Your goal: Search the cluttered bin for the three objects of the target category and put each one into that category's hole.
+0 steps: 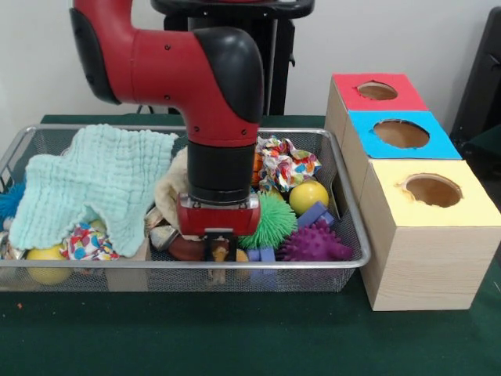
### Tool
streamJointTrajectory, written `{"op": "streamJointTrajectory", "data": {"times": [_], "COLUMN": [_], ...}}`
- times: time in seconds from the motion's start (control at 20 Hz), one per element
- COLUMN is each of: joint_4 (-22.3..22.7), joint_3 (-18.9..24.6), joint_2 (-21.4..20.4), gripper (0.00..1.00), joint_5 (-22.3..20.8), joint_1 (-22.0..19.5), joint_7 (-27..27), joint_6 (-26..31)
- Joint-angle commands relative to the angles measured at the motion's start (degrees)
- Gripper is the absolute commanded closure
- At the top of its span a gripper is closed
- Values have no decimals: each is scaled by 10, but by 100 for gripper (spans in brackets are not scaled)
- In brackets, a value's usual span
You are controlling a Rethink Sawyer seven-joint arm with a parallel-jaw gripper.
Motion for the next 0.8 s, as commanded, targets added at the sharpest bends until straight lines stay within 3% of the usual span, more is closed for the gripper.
{"op": "streamJointTrajectory", "data": {"times": [0.05, 0.2, 0.8], "joint_4": [17, 19, 76], "joint_3": [-93, -162, -182], "joint_2": [-31, -68, -164], "gripper": [100, 100, 100], "joint_5": [-8, -13, 7], "joint_1": [112, 170, 200], "joint_7": [109, 123, 101], "joint_6": [38, 12, 39]}}
